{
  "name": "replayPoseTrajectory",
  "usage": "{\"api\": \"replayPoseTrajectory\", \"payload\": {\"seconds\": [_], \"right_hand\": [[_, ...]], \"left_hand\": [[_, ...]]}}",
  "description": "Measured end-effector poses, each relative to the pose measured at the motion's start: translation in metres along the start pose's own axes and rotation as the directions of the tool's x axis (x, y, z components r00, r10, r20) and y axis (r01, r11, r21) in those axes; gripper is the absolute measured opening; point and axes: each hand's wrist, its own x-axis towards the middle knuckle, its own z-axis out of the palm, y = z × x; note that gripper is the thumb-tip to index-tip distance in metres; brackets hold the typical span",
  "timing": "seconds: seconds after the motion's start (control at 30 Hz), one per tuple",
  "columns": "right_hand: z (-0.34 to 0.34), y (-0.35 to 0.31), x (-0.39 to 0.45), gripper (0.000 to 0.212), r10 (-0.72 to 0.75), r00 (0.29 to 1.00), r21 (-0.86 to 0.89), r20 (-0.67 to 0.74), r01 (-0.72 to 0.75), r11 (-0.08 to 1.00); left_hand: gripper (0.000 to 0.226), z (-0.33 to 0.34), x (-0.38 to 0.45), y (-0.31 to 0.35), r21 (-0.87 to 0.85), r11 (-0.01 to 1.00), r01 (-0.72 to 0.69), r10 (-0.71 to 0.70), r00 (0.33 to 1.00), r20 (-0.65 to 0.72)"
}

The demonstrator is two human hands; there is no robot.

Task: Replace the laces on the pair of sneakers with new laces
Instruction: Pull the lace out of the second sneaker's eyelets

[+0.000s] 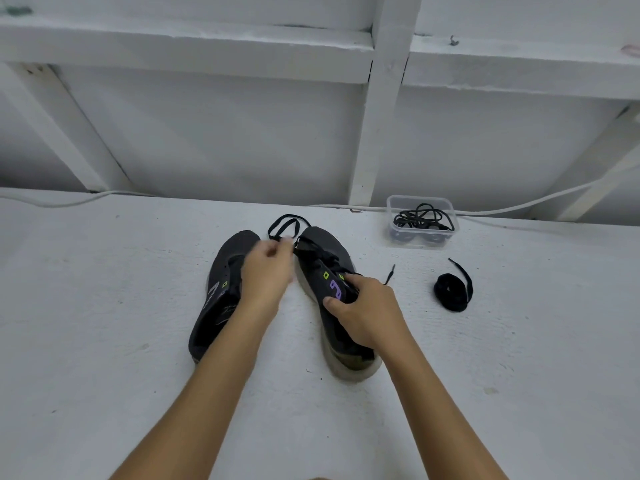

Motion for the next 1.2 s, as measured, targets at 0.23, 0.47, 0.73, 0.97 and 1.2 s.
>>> {"api": "replayPoseTrajectory", "payload": {"seconds": [0.23, 0.47, 0.73, 0.97, 1.2], "right_hand": [[0.001, 0.000, 0.000, 0.032, -0.005, 1.000, -0.032, -0.008, 0.005, 0.999], [-0.001, 0.000, -0.002, 0.035, 0.009, 1.000, 0.006, 0.005, -0.009, 1.000], [-0.001, -0.002, -0.001, 0.029, 0.017, 1.000, -0.036, 0.009, -0.017, 0.999], [-0.002, -0.003, -0.002, 0.039, 0.017, 1.000, -0.029, 0.009, -0.017, 0.999], [-0.004, 0.000, -0.004, 0.040, 0.012, 1.000, 0.028, 0.014, -0.013, 1.000]], "left_hand": [[0.014, 0.019, -0.009, -0.013, 0.294, 0.940, -0.175, 0.153, 0.983, 0.096], [0.008, 0.002, 0.009, 0.004, -0.064, 0.974, -0.217, 0.180, 0.914, -0.365], [0.038, 0.021, -0.015, -0.020, 0.066, 0.985, 0.160, -0.165, 0.984, 0.072], [0.010, 0.025, -0.008, -0.012, 0.106, 0.992, -0.068, 0.072, 0.997, -0.037], [0.013, -0.005, 0.013, -0.002, -0.197, 0.957, -0.213, 0.108, 0.892, -0.439]]}}
